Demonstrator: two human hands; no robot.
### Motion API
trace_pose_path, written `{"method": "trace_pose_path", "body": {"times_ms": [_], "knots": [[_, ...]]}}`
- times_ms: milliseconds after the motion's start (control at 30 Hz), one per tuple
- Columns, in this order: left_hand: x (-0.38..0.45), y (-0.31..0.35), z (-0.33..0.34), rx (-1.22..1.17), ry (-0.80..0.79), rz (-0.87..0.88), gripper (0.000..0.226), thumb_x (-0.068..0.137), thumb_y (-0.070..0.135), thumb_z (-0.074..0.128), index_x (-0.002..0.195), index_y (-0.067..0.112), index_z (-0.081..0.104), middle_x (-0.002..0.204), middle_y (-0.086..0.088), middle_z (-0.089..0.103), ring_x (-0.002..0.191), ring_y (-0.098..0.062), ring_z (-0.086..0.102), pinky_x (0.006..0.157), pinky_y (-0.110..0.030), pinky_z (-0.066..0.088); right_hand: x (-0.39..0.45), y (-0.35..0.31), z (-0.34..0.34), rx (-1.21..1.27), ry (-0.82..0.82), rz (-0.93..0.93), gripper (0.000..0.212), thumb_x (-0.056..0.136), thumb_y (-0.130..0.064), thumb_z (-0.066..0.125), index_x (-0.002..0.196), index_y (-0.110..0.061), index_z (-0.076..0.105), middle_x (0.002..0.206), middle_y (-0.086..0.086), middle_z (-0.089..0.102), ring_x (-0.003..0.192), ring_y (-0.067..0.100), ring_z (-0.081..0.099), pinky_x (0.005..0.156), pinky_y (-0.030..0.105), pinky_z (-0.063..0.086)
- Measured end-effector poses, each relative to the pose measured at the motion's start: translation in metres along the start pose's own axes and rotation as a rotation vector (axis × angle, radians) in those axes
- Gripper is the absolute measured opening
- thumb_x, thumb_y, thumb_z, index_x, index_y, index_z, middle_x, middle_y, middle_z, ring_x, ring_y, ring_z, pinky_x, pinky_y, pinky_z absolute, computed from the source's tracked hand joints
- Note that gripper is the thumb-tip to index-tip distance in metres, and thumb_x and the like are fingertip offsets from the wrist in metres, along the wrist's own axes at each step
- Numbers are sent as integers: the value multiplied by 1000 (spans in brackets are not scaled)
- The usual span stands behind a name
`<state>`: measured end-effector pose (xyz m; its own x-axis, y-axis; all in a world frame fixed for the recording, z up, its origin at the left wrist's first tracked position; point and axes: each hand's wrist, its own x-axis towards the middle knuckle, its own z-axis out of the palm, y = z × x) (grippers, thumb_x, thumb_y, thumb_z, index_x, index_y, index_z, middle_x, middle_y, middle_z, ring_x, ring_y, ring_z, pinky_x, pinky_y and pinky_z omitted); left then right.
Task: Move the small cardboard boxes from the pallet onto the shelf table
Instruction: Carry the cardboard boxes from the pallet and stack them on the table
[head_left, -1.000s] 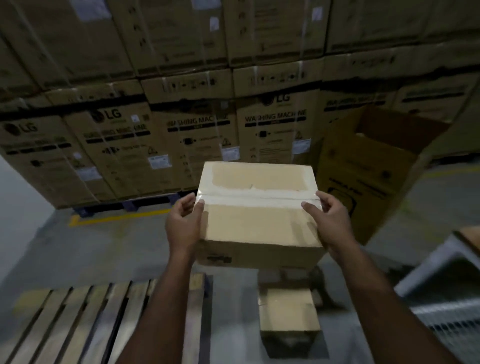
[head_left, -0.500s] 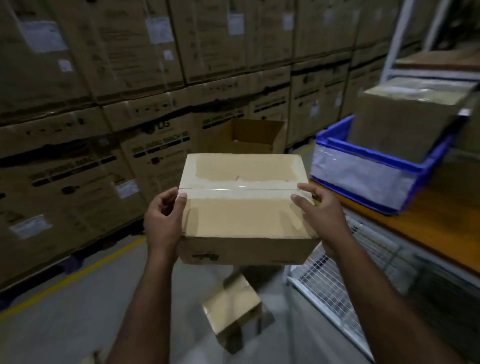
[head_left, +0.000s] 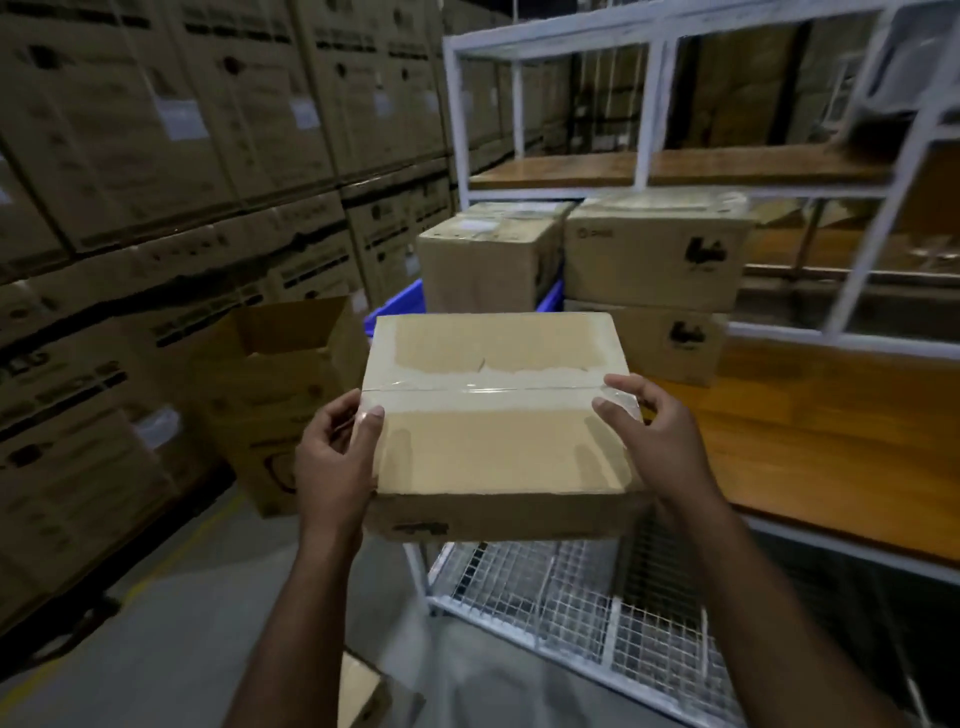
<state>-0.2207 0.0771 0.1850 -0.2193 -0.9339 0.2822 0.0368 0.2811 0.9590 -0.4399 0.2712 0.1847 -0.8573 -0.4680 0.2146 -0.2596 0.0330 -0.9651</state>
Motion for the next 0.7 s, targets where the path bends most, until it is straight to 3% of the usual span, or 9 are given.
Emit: {"method": "trace_pose_path", "body": {"times_ms": [67,133,267,400,500,700], "knots": [[-4,4,40,7,-44,26,33,94,27,71,125,20,67,113,10,69,99,4,63,85,-31,57,15,8,-34,-17,32,21,26,87,-32,74,112,-36,67,133,-8,54,123,17,51,98,43,51],[-9,5,76,32,-86,45,29,94,27,72,122,20,69,113,7,71,100,-3,67,88,-37,59,29,15,-66,-25,56,33,25,87,-35,74,109,-43,66,134,-7,55,122,20,53,99,51,51],[-21,6,132,59,-108,55,29,94,30,71,120,18,70,115,2,73,108,-17,68,95,-47,57,47,31,-115,-21,37,84,26,89,-36,71,111,-45,61,130,-6,55,115,21,56,85,43,56],[-33,18,161,80,-147,67,31,94,32,72,120,16,72,115,2,73,108,-14,67,96,-43,56,53,48,-148,-14,20,110,26,88,-35,72,111,-43,64,126,-7,56,111,18,57,87,43,56],[-38,30,183,62,-180,62,31,93,36,71,119,18,72,115,5,73,111,-13,66,97,-40,55,57,52,-173,-4,33,120,26,89,-34,71,112,-42,64,121,-10,54,99,10,57,72,34,55],[-42,27,238,29,-291,34,36,95,35,69,126,18,69,121,8,69,107,0,62,87,-24,51,80,54,-207,-18,112,115,26,85,-41,72,106,-51,61,131,-5,54,113,22,57,88,52,56]]}}
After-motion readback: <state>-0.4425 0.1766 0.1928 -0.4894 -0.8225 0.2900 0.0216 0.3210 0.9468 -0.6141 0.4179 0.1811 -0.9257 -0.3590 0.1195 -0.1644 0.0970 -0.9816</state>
